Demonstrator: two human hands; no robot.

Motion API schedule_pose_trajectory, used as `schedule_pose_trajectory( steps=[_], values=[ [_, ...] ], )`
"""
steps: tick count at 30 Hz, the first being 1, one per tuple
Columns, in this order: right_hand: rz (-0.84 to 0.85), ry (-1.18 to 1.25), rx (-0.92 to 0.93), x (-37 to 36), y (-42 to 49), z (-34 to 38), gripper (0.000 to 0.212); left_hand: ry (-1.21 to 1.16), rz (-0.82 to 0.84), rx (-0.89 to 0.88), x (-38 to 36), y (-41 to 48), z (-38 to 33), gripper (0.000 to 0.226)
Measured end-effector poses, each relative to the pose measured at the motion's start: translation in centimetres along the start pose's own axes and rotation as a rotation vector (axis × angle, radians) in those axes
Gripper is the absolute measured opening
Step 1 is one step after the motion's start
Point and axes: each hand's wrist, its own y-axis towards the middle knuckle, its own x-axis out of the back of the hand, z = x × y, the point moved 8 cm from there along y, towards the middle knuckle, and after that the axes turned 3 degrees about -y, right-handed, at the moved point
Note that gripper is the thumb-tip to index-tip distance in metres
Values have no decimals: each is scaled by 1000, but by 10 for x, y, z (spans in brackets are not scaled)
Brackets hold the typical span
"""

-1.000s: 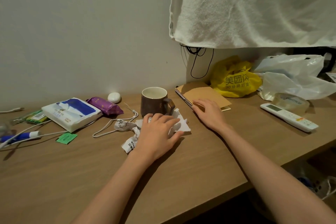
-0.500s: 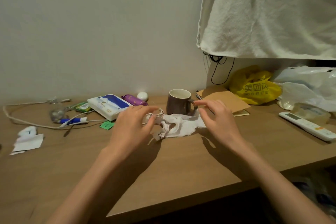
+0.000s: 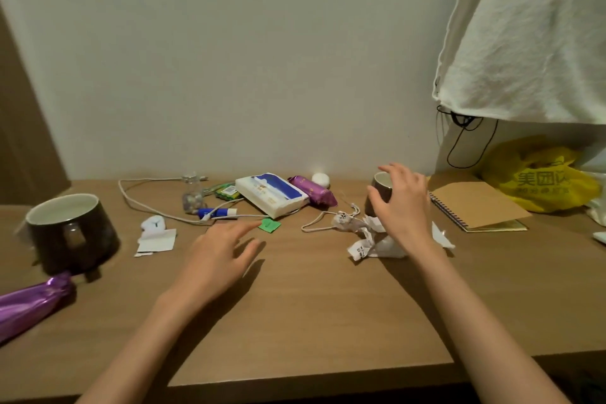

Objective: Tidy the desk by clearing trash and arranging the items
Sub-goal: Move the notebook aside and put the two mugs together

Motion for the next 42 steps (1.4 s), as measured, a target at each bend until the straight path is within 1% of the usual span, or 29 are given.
schedule_pose_trajectory(
  steps=[4,6,8,14,18,22,26,29,33,38,42],
  values=[
    [118,-124,-118,-24,16,-31,68,45,87,0,-19,-2,11,46],
    [183,-174,-138,-34,26,-43,79,75,119,-12,-27,-4,12,47],
    [233,-216,-149,-41,34,-52,85,99,120,-29,-30,-5,11,46],
    [285,-262,-156,-52,44,-62,89,108,121,-18,-32,-6,12,42],
    [281,-210,-189,-49,48,-60,90,94,114,-20,-30,-7,11,42],
    [233,-226,-154,-44,46,-50,88,74,92,-22,-28,-7,10,40],
    [131,-242,-93,-29,42,-33,85,28,51,-27,-21,-10,7,41],
    [46,-217,-14,-8,45,-9,86,-51,-29,-43,-5,-14,2,43],
    [9,-144,93,14,40,35,86,-110,-263,-44,43,-26,2,41],
    [51,25,182,22,21,102,85,-93,-500,-17,118,-50,26,43],
    [84,133,263,18,5,159,82,-2,-625,81,167,-69,63,48]
  ],
)
